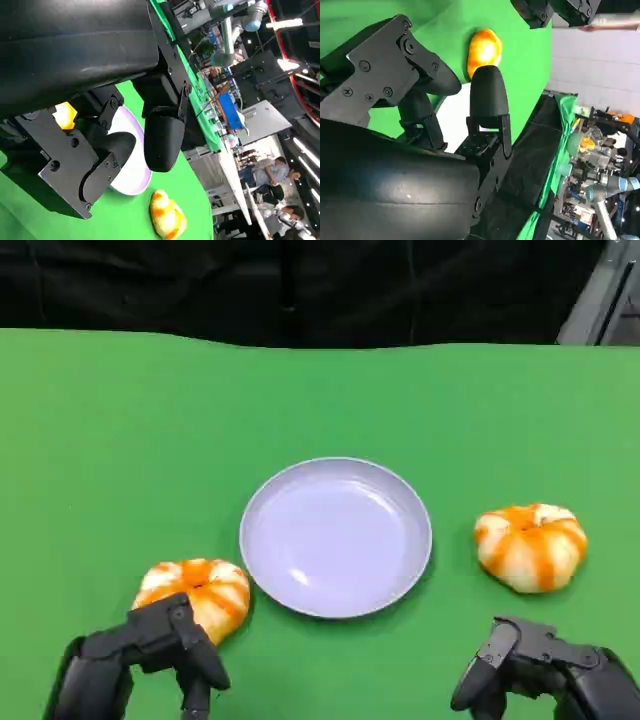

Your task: Grasp the bread from the table and place it into the plate.

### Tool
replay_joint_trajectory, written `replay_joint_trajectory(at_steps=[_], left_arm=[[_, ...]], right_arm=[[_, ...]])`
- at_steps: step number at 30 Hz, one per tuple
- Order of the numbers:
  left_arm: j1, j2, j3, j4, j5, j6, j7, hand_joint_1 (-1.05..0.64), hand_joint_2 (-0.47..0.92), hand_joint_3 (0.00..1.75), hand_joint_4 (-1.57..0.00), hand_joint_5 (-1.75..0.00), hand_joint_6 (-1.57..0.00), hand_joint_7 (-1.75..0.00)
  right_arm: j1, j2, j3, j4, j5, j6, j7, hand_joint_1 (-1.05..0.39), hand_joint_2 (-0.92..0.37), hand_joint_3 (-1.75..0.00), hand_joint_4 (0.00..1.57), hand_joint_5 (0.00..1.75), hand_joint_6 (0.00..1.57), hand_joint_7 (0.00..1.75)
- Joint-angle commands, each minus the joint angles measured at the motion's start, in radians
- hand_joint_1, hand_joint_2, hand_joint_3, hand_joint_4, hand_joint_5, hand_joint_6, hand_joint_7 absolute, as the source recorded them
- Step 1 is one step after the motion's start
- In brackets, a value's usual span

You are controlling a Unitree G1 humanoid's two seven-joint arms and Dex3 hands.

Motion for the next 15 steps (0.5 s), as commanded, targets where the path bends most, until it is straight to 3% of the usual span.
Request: replay_joint_trajectory(at_steps=[1,15], left_arm=[[-0.003,0.015,0.01,0.001,-0.002,-0.006,-0.007,0.04,0.29,1.52,-0.95,-1.64,-0.9,-1.46],[-0.003,0.014,0.014,0.0,0.007,-0.006,-0.002,0.03,0.29,1.51,-0.92,-1.64,-0.88,-1.46]], right_arm=[[0.0,-0.004,0.0,-0.004,0.002,-0.007,-0.004,-0.06,-0.38,-1.27,0.73,1.69,0.74,1.4],[0.001,-0.003,0.002,-0.011,0.002,0.002,-0.004,-0.05,-0.38,-1.27,0.72,1.68,0.74,1.41]])
